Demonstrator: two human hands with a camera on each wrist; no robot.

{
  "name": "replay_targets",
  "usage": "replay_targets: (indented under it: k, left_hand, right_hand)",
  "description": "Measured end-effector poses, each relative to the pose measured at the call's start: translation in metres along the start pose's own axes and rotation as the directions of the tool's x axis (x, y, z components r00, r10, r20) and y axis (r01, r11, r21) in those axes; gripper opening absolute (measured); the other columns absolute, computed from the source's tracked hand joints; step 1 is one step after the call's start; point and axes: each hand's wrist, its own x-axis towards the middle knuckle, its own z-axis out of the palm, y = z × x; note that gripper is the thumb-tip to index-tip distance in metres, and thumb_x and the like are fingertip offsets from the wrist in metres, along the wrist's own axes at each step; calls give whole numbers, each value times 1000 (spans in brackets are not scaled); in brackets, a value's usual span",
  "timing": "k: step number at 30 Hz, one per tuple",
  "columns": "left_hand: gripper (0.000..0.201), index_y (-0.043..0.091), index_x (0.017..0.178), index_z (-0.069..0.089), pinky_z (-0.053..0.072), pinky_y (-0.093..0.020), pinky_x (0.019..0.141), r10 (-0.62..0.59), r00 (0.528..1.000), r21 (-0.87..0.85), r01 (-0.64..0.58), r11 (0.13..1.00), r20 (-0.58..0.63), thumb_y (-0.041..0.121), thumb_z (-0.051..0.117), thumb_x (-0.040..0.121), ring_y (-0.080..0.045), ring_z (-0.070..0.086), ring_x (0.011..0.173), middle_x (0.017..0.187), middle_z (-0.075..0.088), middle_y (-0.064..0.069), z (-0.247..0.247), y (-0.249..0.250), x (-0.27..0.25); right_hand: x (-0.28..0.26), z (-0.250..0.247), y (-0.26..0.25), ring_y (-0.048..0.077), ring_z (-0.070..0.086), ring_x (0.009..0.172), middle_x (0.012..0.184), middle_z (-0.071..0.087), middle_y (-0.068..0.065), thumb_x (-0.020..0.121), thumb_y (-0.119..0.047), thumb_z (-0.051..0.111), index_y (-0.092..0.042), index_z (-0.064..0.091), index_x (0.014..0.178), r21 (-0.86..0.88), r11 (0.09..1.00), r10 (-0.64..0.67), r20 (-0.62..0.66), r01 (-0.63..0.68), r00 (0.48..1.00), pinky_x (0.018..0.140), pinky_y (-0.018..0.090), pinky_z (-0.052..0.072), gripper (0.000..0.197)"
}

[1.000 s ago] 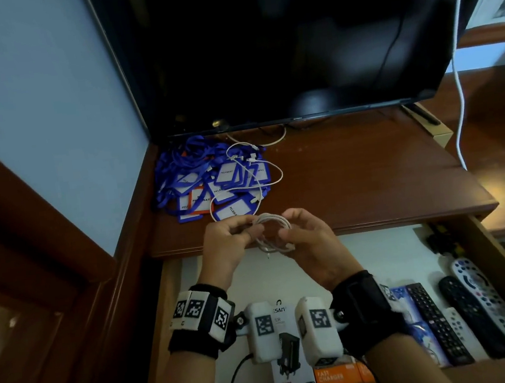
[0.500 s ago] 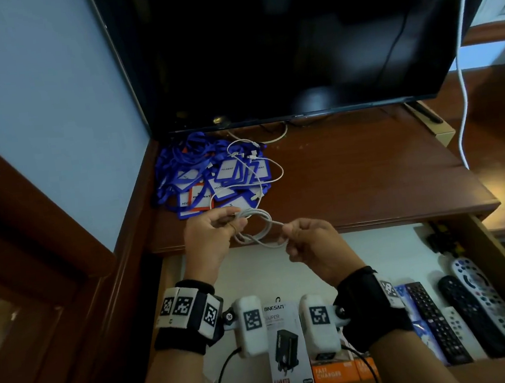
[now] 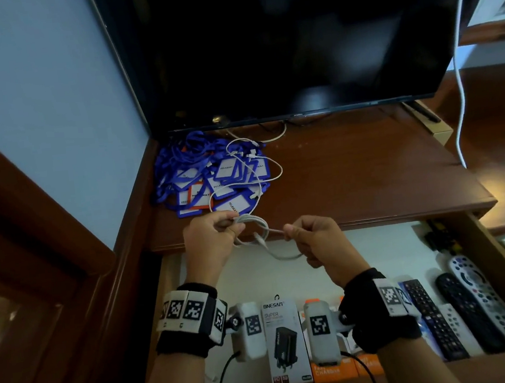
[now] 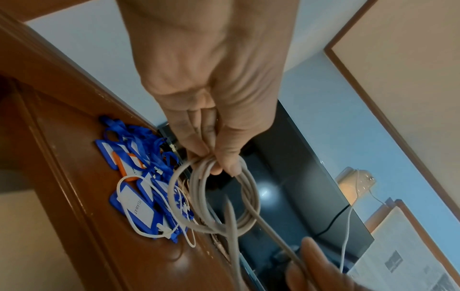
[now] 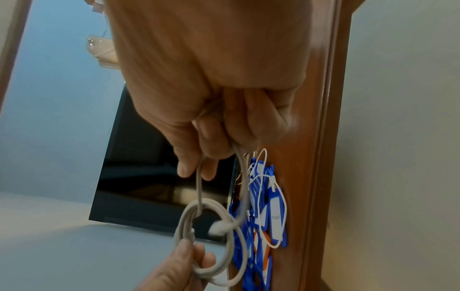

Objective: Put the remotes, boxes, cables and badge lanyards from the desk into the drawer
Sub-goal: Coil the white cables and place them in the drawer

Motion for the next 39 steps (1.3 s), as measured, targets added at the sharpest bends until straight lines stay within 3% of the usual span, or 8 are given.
replay_targets:
  k: [4,10,13,18,26,31,36,39]
  left_hand:
    - [25,13,101,73,44,-1,60,47,999,36,-46,998,-24,8,77,77,4,60,69,77,64,9,2,5,-3]
    - [21,19,97,70,57,-25,72,-125,992,-227,124,966,11,11,75,79,-11,71,76,84,73,-1,8,10,-9]
    - [22,23,89,66,58,-32,78,-206,976,-373,219,902,74,4,71,81,-18,72,81,86,72,-5,16,15,-17]
    - [18,10,99,68,56,-35,85,-340,919,-489,395,778,202,5,71,82,-21,71,86,87,74,-9,31,14,-25]
    - [19,4,103,67,56,-29,79,-389,872,-609,487,626,298,3,67,84,-16,70,75,74,73,-4,35,13,-29]
    - [8,4,92,68,55,-21,60,-420,814,-628,578,520,401,3,65,85,-13,67,72,77,70,-7,31,11,-29]
    - [5,4,89,67,55,-20,65,-426,786,-606,618,502,449,2,63,87,-13,65,71,73,70,-6,32,5,-31]
    - [14,2,100,65,55,-18,64,-421,774,-591,633,501,472,2,64,85,-12,65,70,73,70,-6,34,2,-31]
  right_hand:
    - [-4,1,-2,9,25,35,41,37,-4,92,-17,61,-5,59,72,-44,999,-4,-8,3,1000,38,18,20,23]
    - [1,2,8,11,40,52,55,47,0,85,-12,69,-8,63,69,-218,971,-128,-138,96,982,51,23,34,18]
    - [3,3,16,12,39,50,52,51,-4,87,-7,66,-8,64,70,-137,989,-87,-172,63,981,48,23,34,18]
    - [-1,8,19,18,55,53,68,66,14,90,-8,60,-4,64,76,144,989,41,-121,-23,992,48,26,46,15]
    - [-3,5,20,18,58,56,66,66,12,80,-17,76,-2,63,78,87,992,-77,-199,96,977,53,29,50,20]
    - [-3,4,19,19,61,55,62,67,8,75,-20,81,3,60,77,-33,990,-140,-273,136,952,54,28,54,31]
    - [-1,4,22,19,60,57,68,67,11,76,-13,79,-1,67,93,96,995,18,-218,3,976,58,31,53,24]
    - [-2,2,22,19,55,60,67,66,13,80,-6,73,5,71,86,85,995,66,-159,-53,985,57,27,50,14]
